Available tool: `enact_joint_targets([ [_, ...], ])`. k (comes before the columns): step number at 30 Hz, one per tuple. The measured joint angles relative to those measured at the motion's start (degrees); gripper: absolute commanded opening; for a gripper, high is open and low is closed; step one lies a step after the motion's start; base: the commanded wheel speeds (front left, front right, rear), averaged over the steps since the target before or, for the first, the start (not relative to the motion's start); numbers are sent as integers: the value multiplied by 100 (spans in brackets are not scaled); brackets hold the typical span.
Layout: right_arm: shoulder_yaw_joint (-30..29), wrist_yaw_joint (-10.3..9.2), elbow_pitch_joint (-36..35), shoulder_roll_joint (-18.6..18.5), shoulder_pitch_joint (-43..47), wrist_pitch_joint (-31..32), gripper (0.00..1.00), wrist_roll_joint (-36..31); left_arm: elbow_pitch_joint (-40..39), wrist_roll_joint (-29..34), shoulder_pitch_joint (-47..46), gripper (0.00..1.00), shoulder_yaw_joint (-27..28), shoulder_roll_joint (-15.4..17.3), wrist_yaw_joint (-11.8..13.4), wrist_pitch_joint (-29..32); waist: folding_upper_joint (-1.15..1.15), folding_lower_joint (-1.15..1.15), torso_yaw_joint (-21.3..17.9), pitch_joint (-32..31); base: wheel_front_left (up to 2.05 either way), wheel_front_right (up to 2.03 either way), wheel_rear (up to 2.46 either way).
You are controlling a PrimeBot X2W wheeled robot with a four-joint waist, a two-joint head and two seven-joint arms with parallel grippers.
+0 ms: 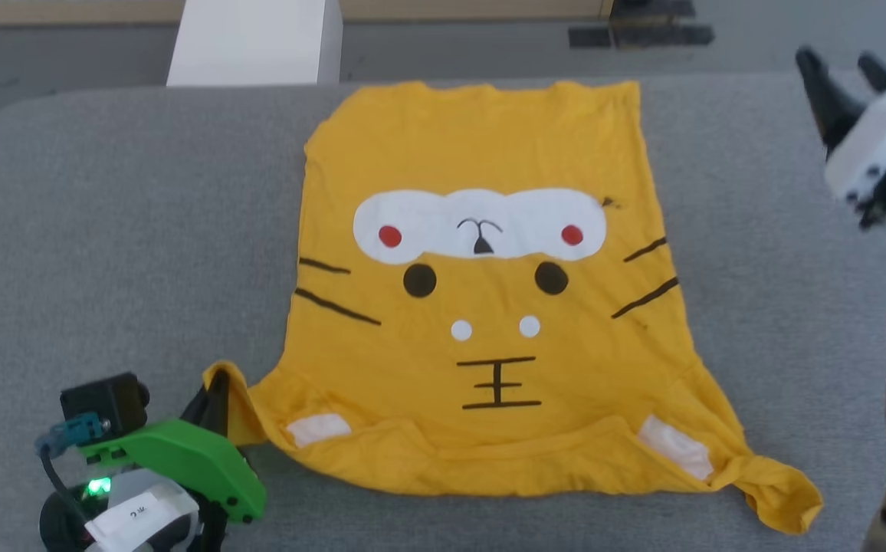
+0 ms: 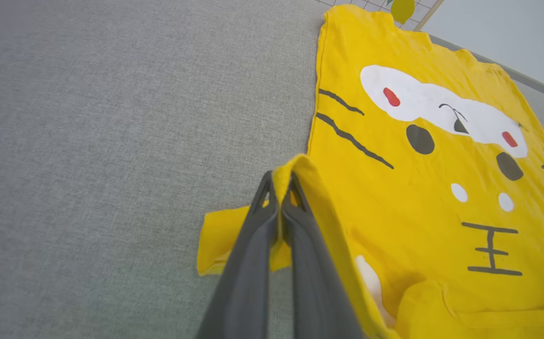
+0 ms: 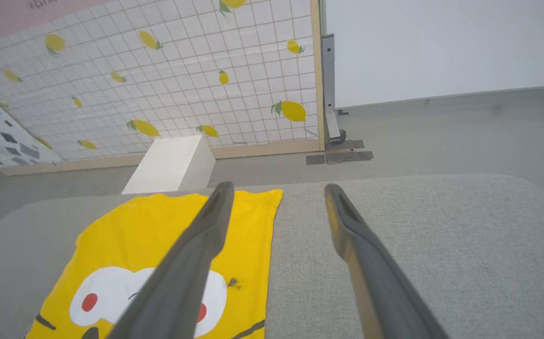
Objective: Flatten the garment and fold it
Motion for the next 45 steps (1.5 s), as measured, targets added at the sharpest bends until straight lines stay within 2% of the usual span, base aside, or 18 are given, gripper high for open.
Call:
enact_joint_targets([
  [7, 328, 1, 915, -393, -1907, 775, 100, -783, -460, -20, -253, 0, -116, -202, -52, -170, 0, 1, 249, 973, 0, 0, 0],
  [10, 408, 0, 1250, -598, -2375, 1217, 100, -1094, -708, -49, -258, 0, -215, -279, -121, -222, 0, 1, 395, 1383, 0, 0, 0],
  [15, 633, 1, 1537, -965, -2774, 1954, 100, -1495, -1028, -127, -257, 0, -365, -342, -176, -237, 0, 1, 692, 1969, 0, 0, 0],
  [16, 892, 1, 1569, -1084, -2932, 2298, 100, -1560, -1216, -185, -231, 0, -402, -357, -176, -237, 0, 1, 875, 2271, 0, 0, 0],
  [22, 1382, 1, 1612, -1214, -3054, 2824, 100, -1452, -1337, -218, -191, 0, -394, -383, -175, -291, 0, 1, 1193, 2759, 0, 0, 0],
  [26, 1490, -1, 1501, -1382, -3083, 3115, 100, -1358, -1366, -249, -200, 0, -416, -421, -197, -300, 0, 0, 1366, 2921, 0, 0, 0],
  [27, 1470, -1, 1457, -1400, -3098, 3196, 94, -1306, -1348, -252, -202, 0, -419, -421, -213, -305, 0, 0, 1402, 2952, 0, 0, 0],
  [28, 1463, -1, 1402, -1427, -3113, 3249, 17, -1267, -1334, -253, -206, 0, -420, -421, -220, -307, 0, 0, 1431, 2976, 0, 0, 0],
  [29, 1456, -1, 1362, -1447, -3116, 3253, 0, -1230, -1319, -253, -210, 0, -420, -421, -220, -308, 0, 0, 1450, 2989, 0, 0, 0],
  [33, 1443, 0, 1296, -1371, -3064, 3101, 0, -1155, -1221, -253, -231, 0, -415, -416, -220, -324, 0, 0, 1460, 2920, 0, 0, 0],
  [37, 1300, 0, 1255, -1294, -2909, 2594, 0, -977, -1044, -271, -308, 0, -387, -399, -229, -313, 0, 0, 1445, 2707, 0, 0, 0],
  [40, 1279, 1, 1127, -1367, -2826, 2279, 0, -808, -842, -278, -318, 0, -320, -352, -223, -277, 0, 0, 1406, 2473, 0, 0, 0],
  [45, 1271, 1, 602, -1739, -2282, 1901, 0, -437, -528, -307, -291, 0, -238, -250, -169, -126, 0, 0, 1255, 1949, 0, 0, 0],
])
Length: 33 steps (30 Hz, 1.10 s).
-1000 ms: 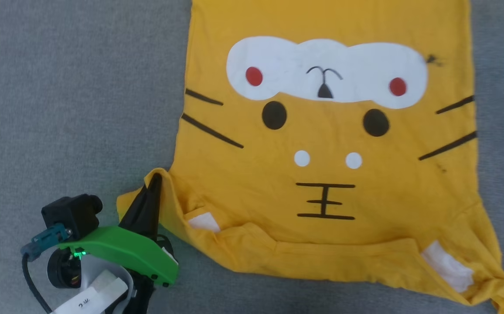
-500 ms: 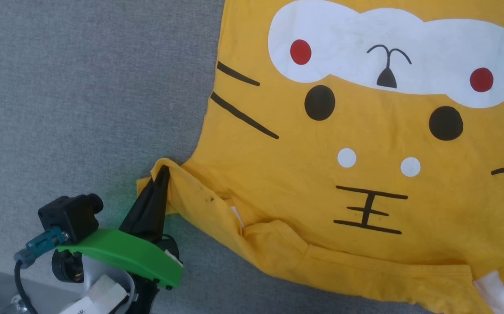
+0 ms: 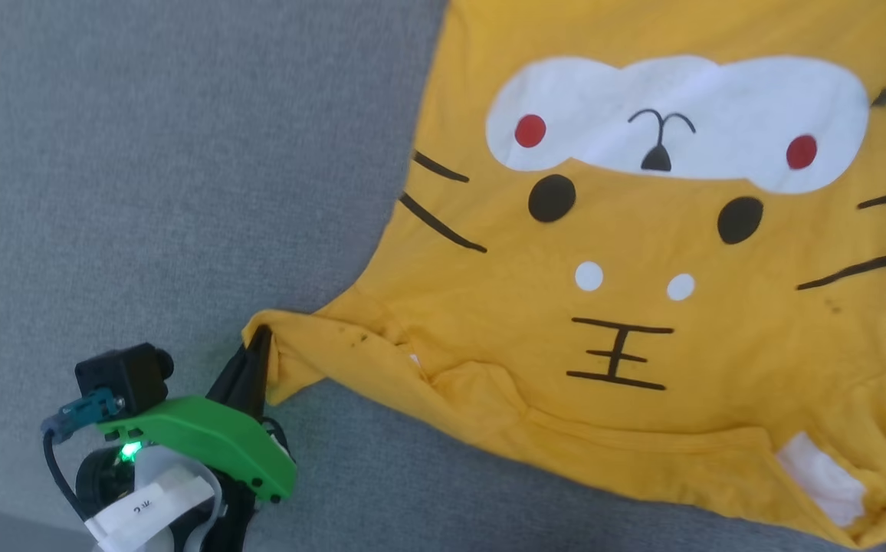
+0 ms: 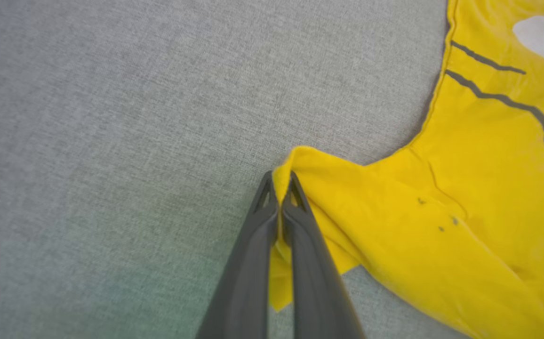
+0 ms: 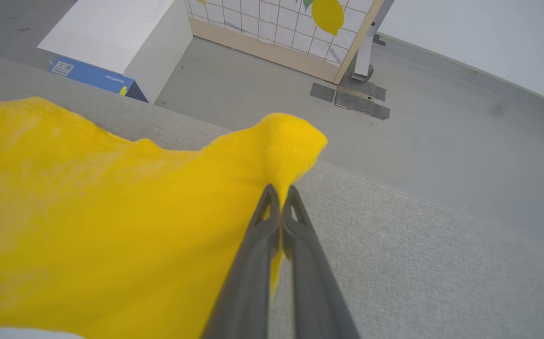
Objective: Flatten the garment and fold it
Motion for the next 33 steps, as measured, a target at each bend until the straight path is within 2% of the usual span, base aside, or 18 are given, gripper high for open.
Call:
enact_joint_targets([
  [6, 36, 0, -983, -336, 1798, 126, 0, 522, 271, -66, 259, 0, 100, 66, 94, 92, 0, -1, -341, -739, 0, 0, 0],
  [12, -16, 0, -1962, -254, 3944, 688, 0, 982, 382, -110, 527, 0, 188, 116, 191, 194, 0, -1, -800, -1332, 0, 0, 0],
  [18, 78, 0, -2249, 281, 5645, 846, 0, 1167, 494, -203, 597, 0, 229, 129, 238, 200, 0, -1, -1282, -1772, 0, 0, 0],
  [23, 255, 0, -2050, 802, 6377, 632, 0, 1252, 623, -286, 661, 0, 230, 109, 238, 192, 0, -1, -1530, -2091, 0, 0, 0],
  [24, 194, 0, -2023, 944, 6425, 483, 6, 1312, 656, -298, 677, 0, 230, 104, 238, 187, 0, -1, -1574, -2152, 0, 0, 0],
  [26, 67, 0, -2006, 1093, 6428, 218, 100, 1379, 710, -318, 693, 0, 232, 92, 237, 171, 0, -1, -1643, -2247, 0, 0, 0],
  [33, -622, 0, -2464, 1399, 6020, -1102, 100, 1808, 761, -361, 828, 0, 266, 70, 249, 132, 0, -1, -1766, -2506, 0, 0, 0],
])
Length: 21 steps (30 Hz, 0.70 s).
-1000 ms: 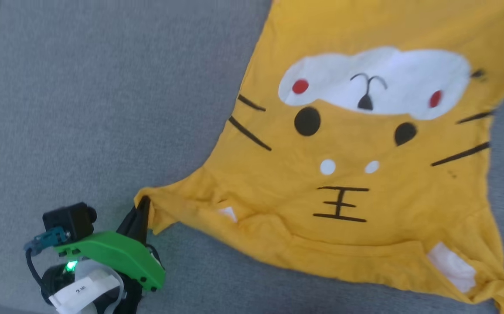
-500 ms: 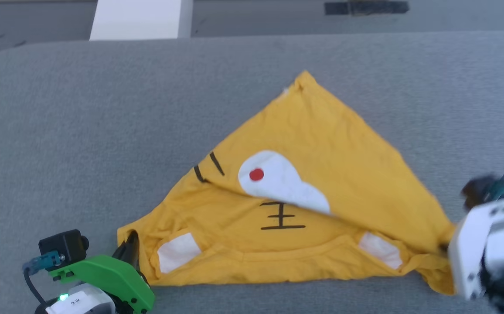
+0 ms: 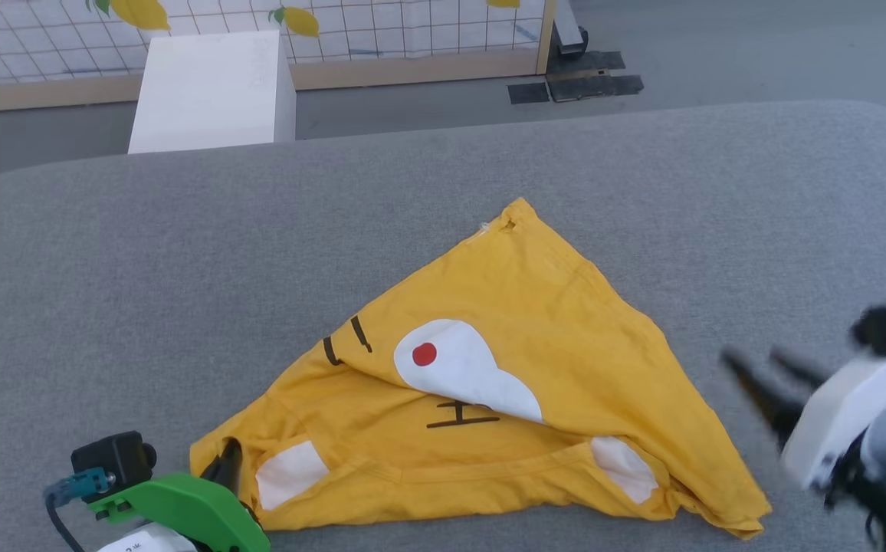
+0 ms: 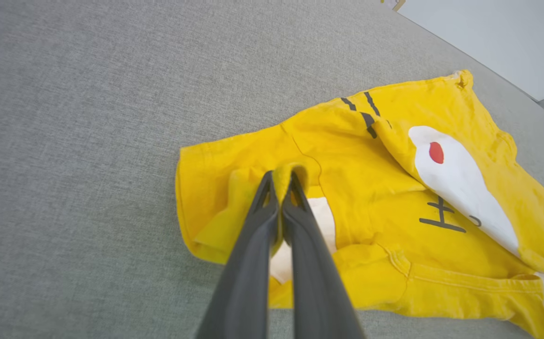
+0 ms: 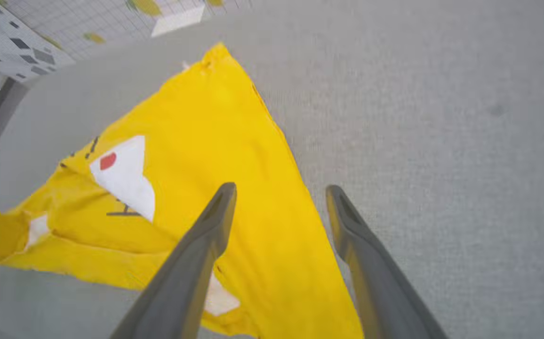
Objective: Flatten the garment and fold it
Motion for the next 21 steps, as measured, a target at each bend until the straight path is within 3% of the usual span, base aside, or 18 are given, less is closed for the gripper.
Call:
enact_joint_targets([
  [5, 60, -1, -120, 14, -932, -1162, 100, -79, -58, 4, -5, 0, -5, 14, 12, -44, 0, 0, 18, 77, 0, 0, 0],
  [8, 452, -1, 577, 120, -1853, -1322, 100, -372, -153, 70, -160, 0, -145, 15, -4, -40, 0, 0, 123, 313, 0, 0, 0],
  [11, 918, 0, 1575, 56, -3060, -891, 100, -839, -314, 125, -532, 0, -282, 7, -54, -35, 0, 0, 360, 687, 0, 0, 0],
  [21, 2093, 0, 3148, -561, -4736, 746, 100, -1841, -419, 201, -899, 0, -572, -156, -209, -177, 0, 1, 1051, 1519, 0, 0, 0],
])
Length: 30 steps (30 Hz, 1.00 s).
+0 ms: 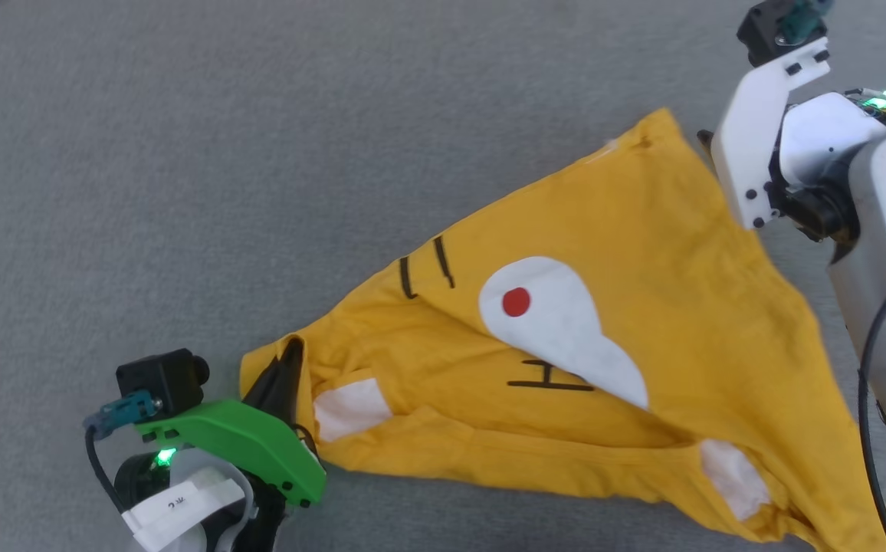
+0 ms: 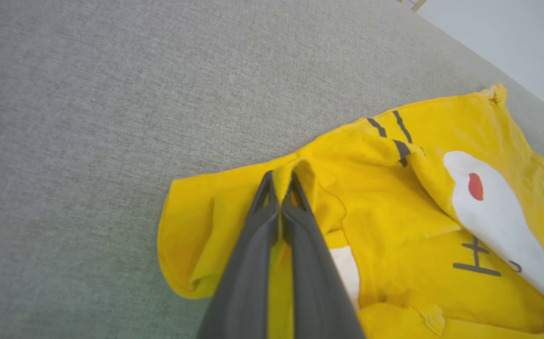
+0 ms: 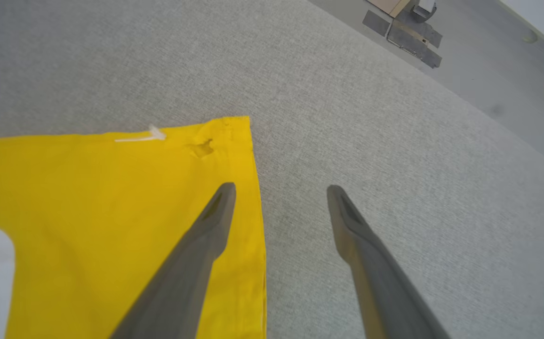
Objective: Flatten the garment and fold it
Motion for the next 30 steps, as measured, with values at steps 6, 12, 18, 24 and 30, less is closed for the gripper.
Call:
enact_joint_targets([
  [6, 567, 0, 463, -76, -195, 432, 100, 88, 110, 0, -50, 0, -69, -63, -70, -67, 0, 0, 395, 389, 0, 0, 0],
  [12, 988, -2, 430, -354, -431, 810, 100, 500, 199, -4, -53, 0, -63, -96, -98, -118, 0, 0, 633, 604, 0, 0, 0],
  [18, 1011, -1, 244, -477, -350, 568, 0, 1066, 205, -4, -45, 0, -10, -20, -88, -108, 0, 0, 568, 516, 0, 0, 0],
  [24, 304, -1, -595, -688, 421, -130, 0, 1928, 159, -3, 5, 0, 15, 101, -27, 22, 0, 0, 388, 153, 0, 0, 0],
  [30, -410, 0, -1967, -770, 2136, 187, 0, 2808, 31, -3, 369, 0, 129, 201, 144, 107, 0, 0, 9, -312, 0, 0, 0],
])
